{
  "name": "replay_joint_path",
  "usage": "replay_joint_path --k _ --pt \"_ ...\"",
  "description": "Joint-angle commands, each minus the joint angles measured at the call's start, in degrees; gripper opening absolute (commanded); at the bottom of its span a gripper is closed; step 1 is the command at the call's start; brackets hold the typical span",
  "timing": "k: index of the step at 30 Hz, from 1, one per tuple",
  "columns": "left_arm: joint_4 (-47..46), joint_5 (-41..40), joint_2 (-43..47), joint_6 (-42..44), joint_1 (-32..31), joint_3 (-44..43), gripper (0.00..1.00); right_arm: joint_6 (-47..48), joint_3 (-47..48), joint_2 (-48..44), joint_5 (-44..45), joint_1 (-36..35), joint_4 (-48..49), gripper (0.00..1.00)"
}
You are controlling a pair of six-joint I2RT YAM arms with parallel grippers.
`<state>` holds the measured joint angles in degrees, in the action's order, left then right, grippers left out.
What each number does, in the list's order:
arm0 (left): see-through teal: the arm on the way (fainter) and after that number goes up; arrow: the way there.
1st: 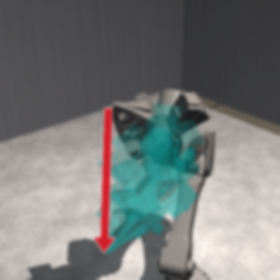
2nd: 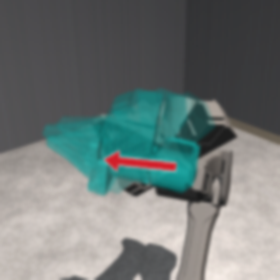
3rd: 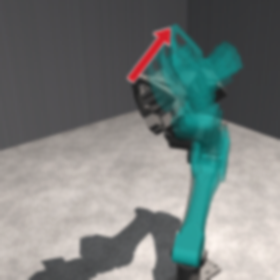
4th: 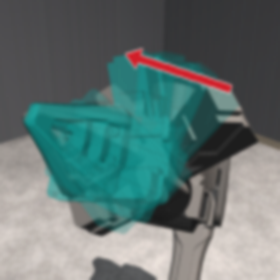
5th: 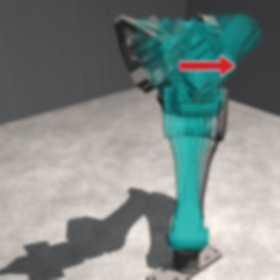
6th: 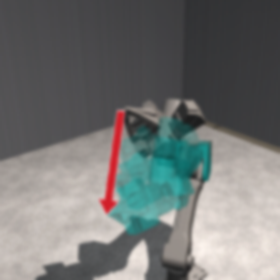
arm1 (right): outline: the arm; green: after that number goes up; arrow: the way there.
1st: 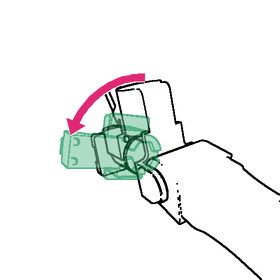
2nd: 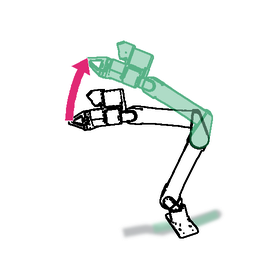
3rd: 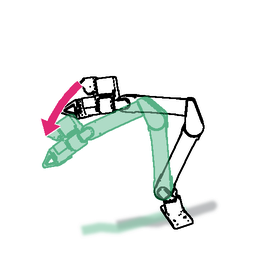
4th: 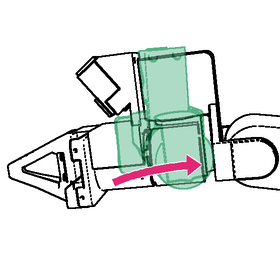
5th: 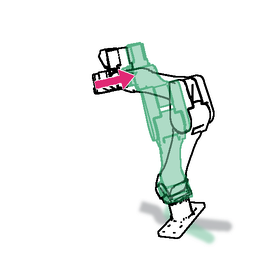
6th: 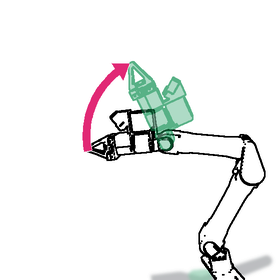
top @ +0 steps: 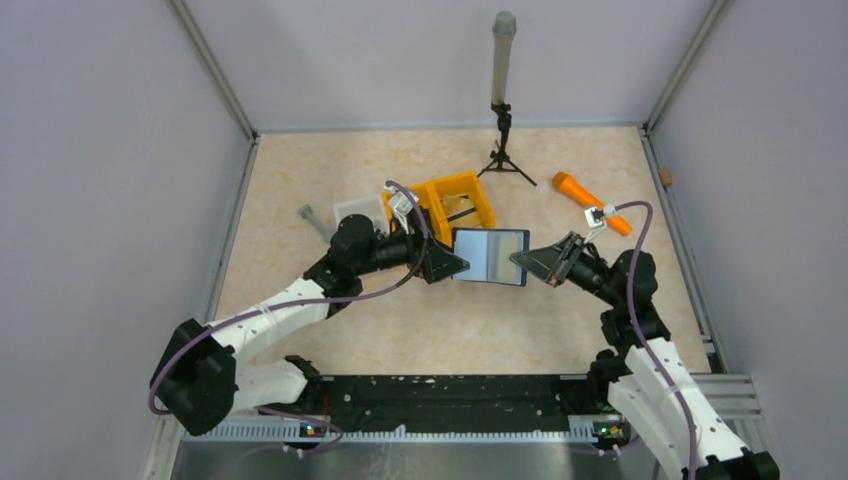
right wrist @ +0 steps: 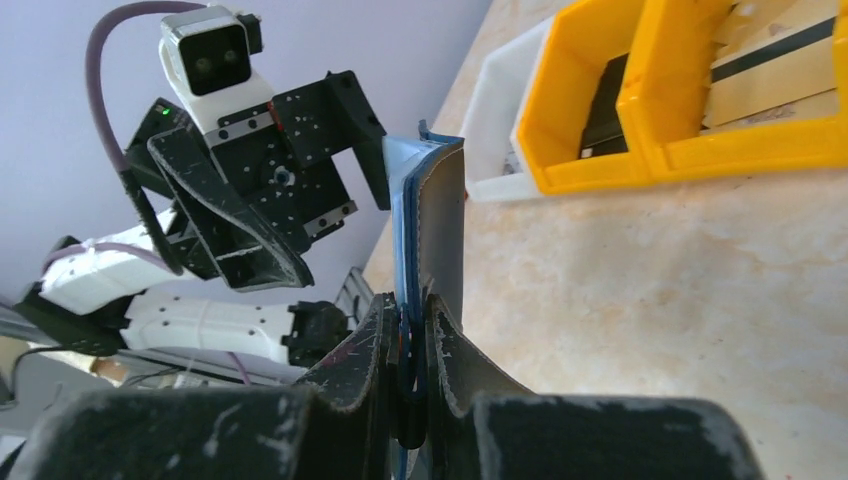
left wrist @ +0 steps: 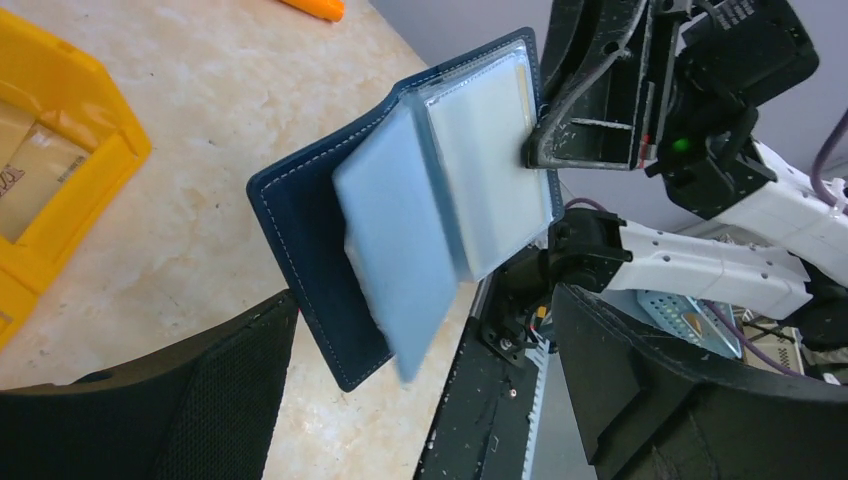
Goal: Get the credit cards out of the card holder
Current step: Remove the credit card from the card holder.
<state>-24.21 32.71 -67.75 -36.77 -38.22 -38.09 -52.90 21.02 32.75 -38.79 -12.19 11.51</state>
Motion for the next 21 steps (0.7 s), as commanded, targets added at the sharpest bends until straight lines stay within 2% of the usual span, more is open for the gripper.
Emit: replay_joint_path --k 1,8,16,21 --pt "-8.9 4.8 1.5 -3.5 0.0 0.8 0.99 -10.1 -1.5 3.8 -8.7 0.4 20.2 0.00" --pt "-15.5 4.9 -1.4 -6.8 0.0 2.7 0.99 -11.9 -1.3 7.3 -10.2 -1.0 24.7 0.00" --pt "-9.1 -0.7 -1.6 -3.0 0.1 2.7 0.99 -9.5 0.9 7.1 -10.1 -1.1 21.5 0.00" --pt "-12.5 0.3 -0.2 -4.9 1.0 5.1 0.99 -8.6 2.3 7.3 -10.4 -1.2 19.7 0.00"
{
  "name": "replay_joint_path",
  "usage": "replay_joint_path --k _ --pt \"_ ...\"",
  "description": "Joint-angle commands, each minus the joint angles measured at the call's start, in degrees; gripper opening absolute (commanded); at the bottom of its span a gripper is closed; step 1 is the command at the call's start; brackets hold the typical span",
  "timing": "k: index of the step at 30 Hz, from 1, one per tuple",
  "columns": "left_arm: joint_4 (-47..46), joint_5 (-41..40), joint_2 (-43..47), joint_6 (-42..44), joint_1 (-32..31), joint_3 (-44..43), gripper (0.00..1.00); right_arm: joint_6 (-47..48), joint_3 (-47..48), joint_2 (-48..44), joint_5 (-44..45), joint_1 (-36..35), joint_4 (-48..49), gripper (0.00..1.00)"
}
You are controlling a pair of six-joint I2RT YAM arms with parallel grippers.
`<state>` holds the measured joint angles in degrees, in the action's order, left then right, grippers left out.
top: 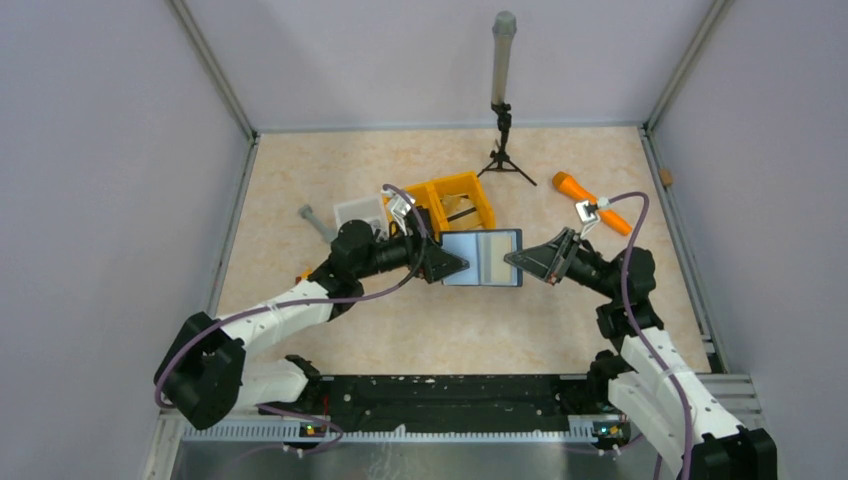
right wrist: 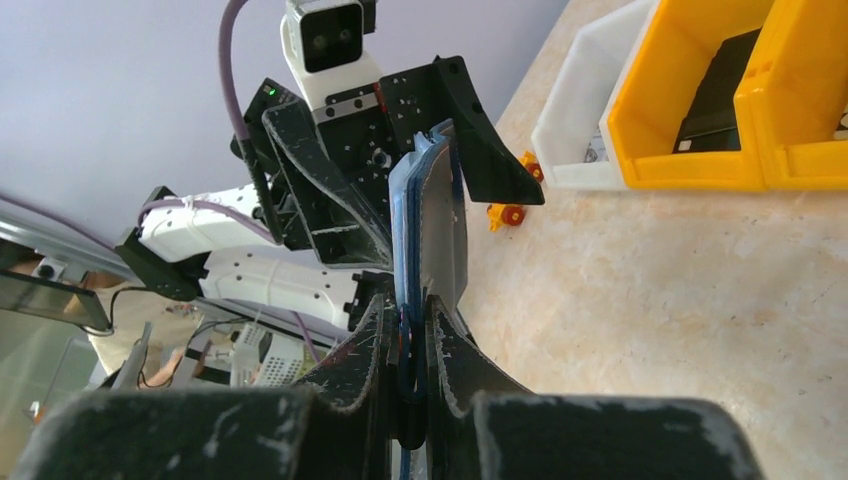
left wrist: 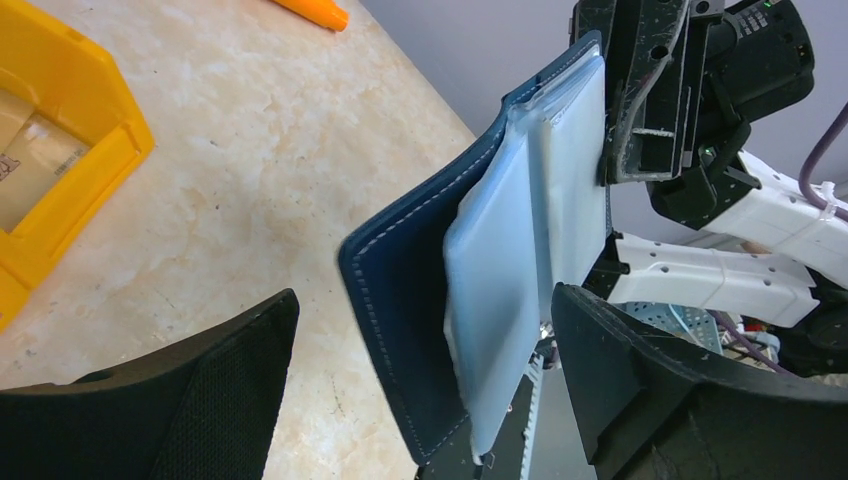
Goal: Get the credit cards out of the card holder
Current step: Remove the credit card from the card holder.
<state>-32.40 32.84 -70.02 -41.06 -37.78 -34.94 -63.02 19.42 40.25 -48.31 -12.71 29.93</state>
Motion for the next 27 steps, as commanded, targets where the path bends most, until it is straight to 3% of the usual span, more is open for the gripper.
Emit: replay_joint_path --k 1,4,6,9,15,17,19,27 --pt "-7.6 1.6 2.0 -1.7 0.6 2.6 0.99 1.2 3.9 0.2 -1.1 -0.6 1.7 0.00" --pt "-17.0 5.6 0.6 -6.1 0.5 3.7 0.97 -0.9 3.2 1.4 -2.1 -0.6 5.3 0.00" --pt "-19.6 7.7 -0.9 -8.4 0.5 2.6 0.90 -1.6 3.1 1.9 -2.5 -0.6 6.2 0.00" --pt "-21.8 9.6 -2.5 -10.0 0.4 1.8 0.70 -0.5 4.0 2.0 -2.4 -0.6 4.3 0.00" --pt "-21.7 7.9 -3.8 -10.9 0.3 1.5 0.16 6.0 7.3 2.0 -0.3 -1.7 -5.4 0.00" --pt "-20.1 7.4 -4.3 -10.7 0.2 0.7 0.05 7.7 8.5 2.5 0.5 -3.0 -7.1 0.00" --pt "-19.0 6.8 -4.7 -10.5 -0.2 0.1 0.00 9.1 9.4 3.3 1.4 -4.7 -8.1 0.00" --pt "-19.1 5.2 -3.8 -10.6 -0.9 0.3 0.00 17.8 12.4 6.3 8.9 -9.6 -17.7 0.07"
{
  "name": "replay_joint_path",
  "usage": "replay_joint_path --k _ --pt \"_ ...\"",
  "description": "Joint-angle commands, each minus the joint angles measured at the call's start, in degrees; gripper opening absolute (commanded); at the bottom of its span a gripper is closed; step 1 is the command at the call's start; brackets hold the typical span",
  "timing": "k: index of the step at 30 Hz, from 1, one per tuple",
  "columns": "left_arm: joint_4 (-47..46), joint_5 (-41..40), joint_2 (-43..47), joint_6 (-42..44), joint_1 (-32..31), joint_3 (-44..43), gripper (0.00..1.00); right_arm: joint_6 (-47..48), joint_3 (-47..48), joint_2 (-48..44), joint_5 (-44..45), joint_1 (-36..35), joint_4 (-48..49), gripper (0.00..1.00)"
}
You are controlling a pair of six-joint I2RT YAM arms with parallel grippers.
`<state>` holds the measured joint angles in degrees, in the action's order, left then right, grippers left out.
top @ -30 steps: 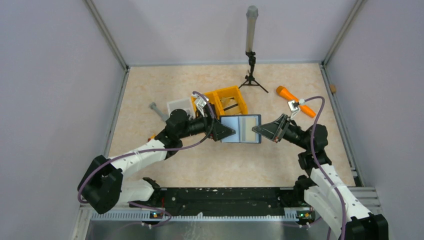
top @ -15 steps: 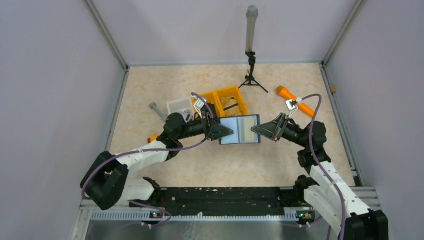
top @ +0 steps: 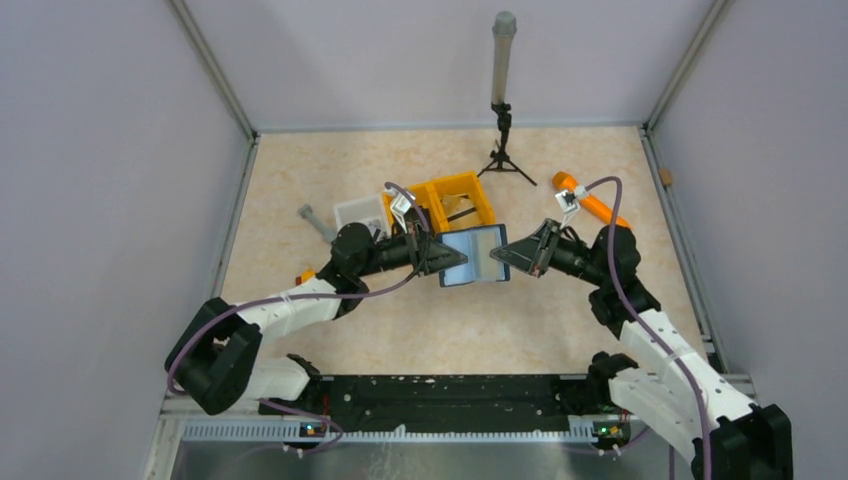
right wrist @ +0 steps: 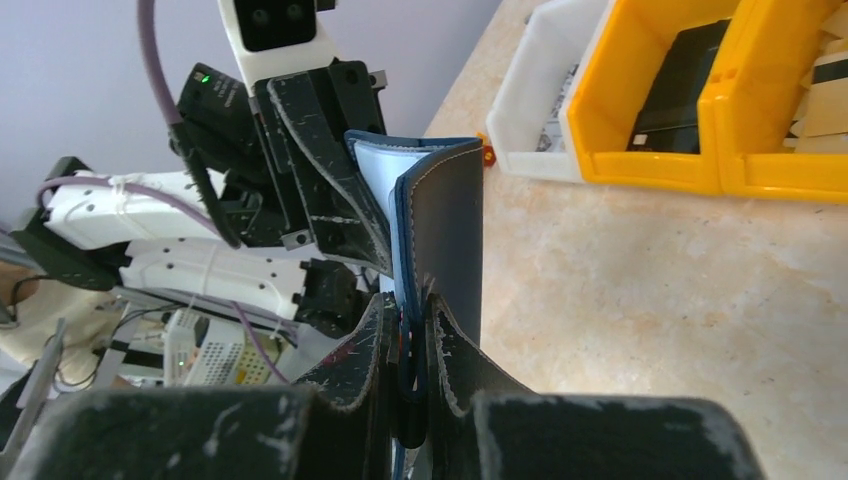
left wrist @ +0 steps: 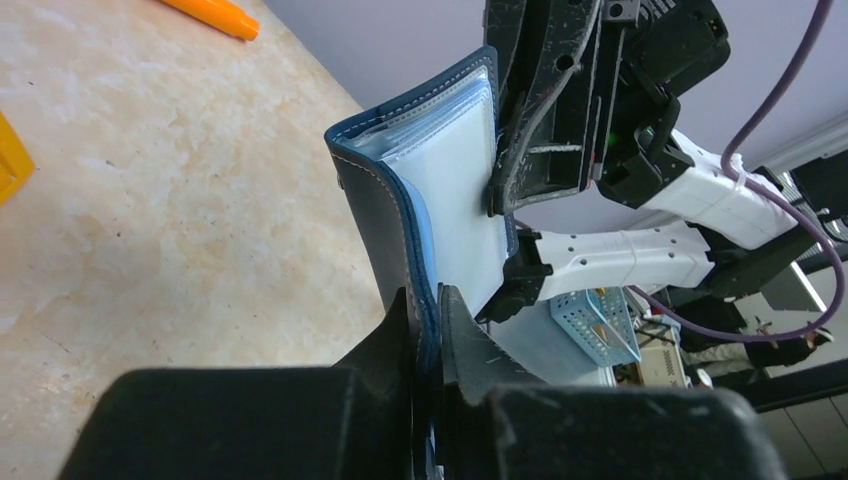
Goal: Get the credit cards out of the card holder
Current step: Remove the credit card from the card holder.
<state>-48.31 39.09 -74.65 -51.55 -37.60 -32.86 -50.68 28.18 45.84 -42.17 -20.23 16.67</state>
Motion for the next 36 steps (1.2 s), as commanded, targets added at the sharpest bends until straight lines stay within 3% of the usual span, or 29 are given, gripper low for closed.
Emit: replay_joint_path --k 1,4,10,13,16,19,22,29,31,33,36 --pt "-3.1 -1.1 1.3 -0.1 -1.1 -1.6 0.00 6.3 3.8 0.8 3.7 -2.1 -5.7 0.07" --pt "-2.5 -1.4 2.1 0.3 -1.0 -1.0 0.00 6.4 3.6 0.8 3.9 -2.1 -5.7 0.07" --pt "2.3 -3.4 0.9 2.1 -1.0 -1.7 0.01 -3.2 -0.6 0.4 -0.8 -2.1 9.4 0.03" --pt "2.1 -2.2 -0.5 1.8 -1.5 -2.5 0.25 -3.6 -0.4 1.2 -0.8 -2.1 9.0 0.00" --pt "3.8 -3.3 -0.2 3.2 -2.7 -3.4 0.63 -3.7 -0.5 1.6 -0.7 -2.1 8.7 0.00" --pt "7.3 -5.3 0.2 6.6 -4.2 -4.8 0.80 -4.9 -0.8 1.6 -0.3 -2.1 9.5 0.00" --pt "11.6 -7.6 0.8 10.1 -5.9 -6.4 0.87 -6.0 -1.0 1.4 0.3 -2.2 9.8 0.00" --pt "20.4 -11.8 -0.4 13.8 -7.2 -9.5 0.81 -6.9 -1.6 0.8 1.2 -2.2 9.9 0.00" --pt "20.8 -11.8 -0.9 13.9 -7.3 -9.7 0.68 -6.9 -1.7 0.7 1.1 -2.2 9.8 0.00" --pt "21.1 -11.8 -0.9 13.8 -7.3 -9.9 0.47 -6.6 -1.6 0.4 1.1 -2.2 9.4 0.00" --pt "21.2 -12.1 -0.1 13.9 -7.2 -9.6 0.30 -5.5 -1.2 -0.3 1.6 -2.2 7.7 0.09"
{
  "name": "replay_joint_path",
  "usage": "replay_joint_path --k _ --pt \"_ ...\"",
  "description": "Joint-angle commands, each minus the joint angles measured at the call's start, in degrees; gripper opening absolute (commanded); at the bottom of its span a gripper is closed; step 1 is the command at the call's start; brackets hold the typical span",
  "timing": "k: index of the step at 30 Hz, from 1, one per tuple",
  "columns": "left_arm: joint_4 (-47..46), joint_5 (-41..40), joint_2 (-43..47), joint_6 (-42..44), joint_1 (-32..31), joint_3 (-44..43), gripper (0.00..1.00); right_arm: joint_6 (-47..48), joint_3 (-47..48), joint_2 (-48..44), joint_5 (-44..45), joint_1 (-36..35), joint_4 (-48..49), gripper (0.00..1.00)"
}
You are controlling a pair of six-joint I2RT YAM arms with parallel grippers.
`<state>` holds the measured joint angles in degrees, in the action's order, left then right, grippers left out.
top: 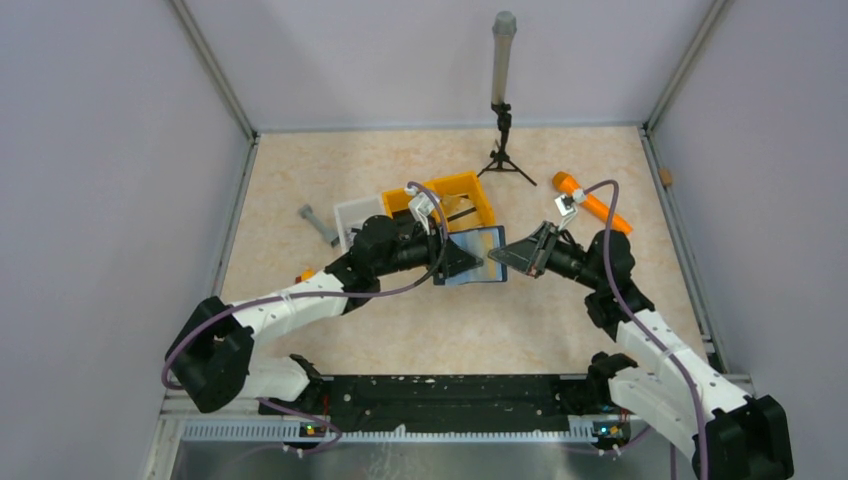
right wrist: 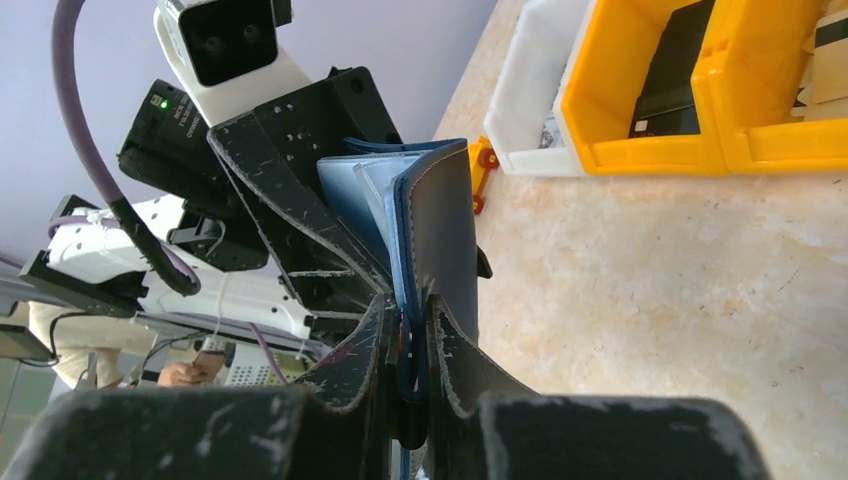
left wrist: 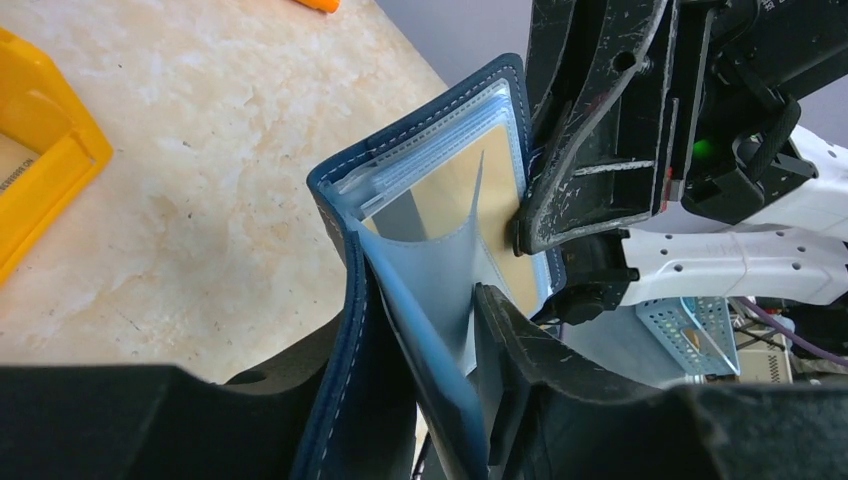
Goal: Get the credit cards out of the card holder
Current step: Remove the credit card from the card holder.
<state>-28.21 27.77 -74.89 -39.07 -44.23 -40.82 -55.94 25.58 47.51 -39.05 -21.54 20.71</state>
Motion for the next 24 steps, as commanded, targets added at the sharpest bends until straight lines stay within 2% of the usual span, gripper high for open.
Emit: replay_joint_path --k 1,4,6,8,11,12,14,18,20,22,24 --pt "1.1 -0.9 0.5 1.3 -0.6 -1.6 0.27 0.2 1.5 -2.2 -1.3 -0.9 3.1 0.12" --pt "0.9 -0.9 1.5 1.0 -0.4 -1.2 0.22 1.3 1.8 -2.9 -0.6 -0.9 1.3 0.20" --pt "-0.6 0.0 2.2 -0.2 0.0 -0.2 0.21 1.9 1.9 -3.3 0.1 -0.9 -0.1 0.21" --pt "-4.1 1.9 2.8 -3.0 1.0 1.5 0.21 2.2 2.1 -3.6 1.0 -0.8 -1.6 0.18" --pt "-13.5 6.0 3.2 -8.8 2.9 5.1 0.21 2.3 1.9 -4.1 2.5 -0.8 -3.5 0.02" --pt "-16.9 7.4 3.3 -10.5 3.5 6.1 0.21 2.5 2.0 -4.2 3.2 -0.8 -4.6 0.00" --pt "-22.7 9.5 3.3 -12.7 4.2 7.6 0.21 3.4 2.6 -4.1 4.6 -0.7 -7.3 0.00" --pt "-24.0 11.1 4.1 -13.4 5.0 8.9 0.26 3.7 2.8 -4.1 5.0 -0.2 -9.0 0.00" --pt "-22.9 10.6 5.1 -12.8 5.4 9.5 0.33 3.6 3.1 -4.3 5.0 -0.1 -9.1 0.00" --pt "-20.0 9.4 6.5 -11.8 6.1 9.9 0.51 3.9 3.6 -4.4 5.1 0.0 -9.8 0.00" --pt "-12.4 5.6 9.0 -8.6 7.0 9.7 0.69 5.6 4.6 -4.5 5.7 0.0 -11.7 0.00"
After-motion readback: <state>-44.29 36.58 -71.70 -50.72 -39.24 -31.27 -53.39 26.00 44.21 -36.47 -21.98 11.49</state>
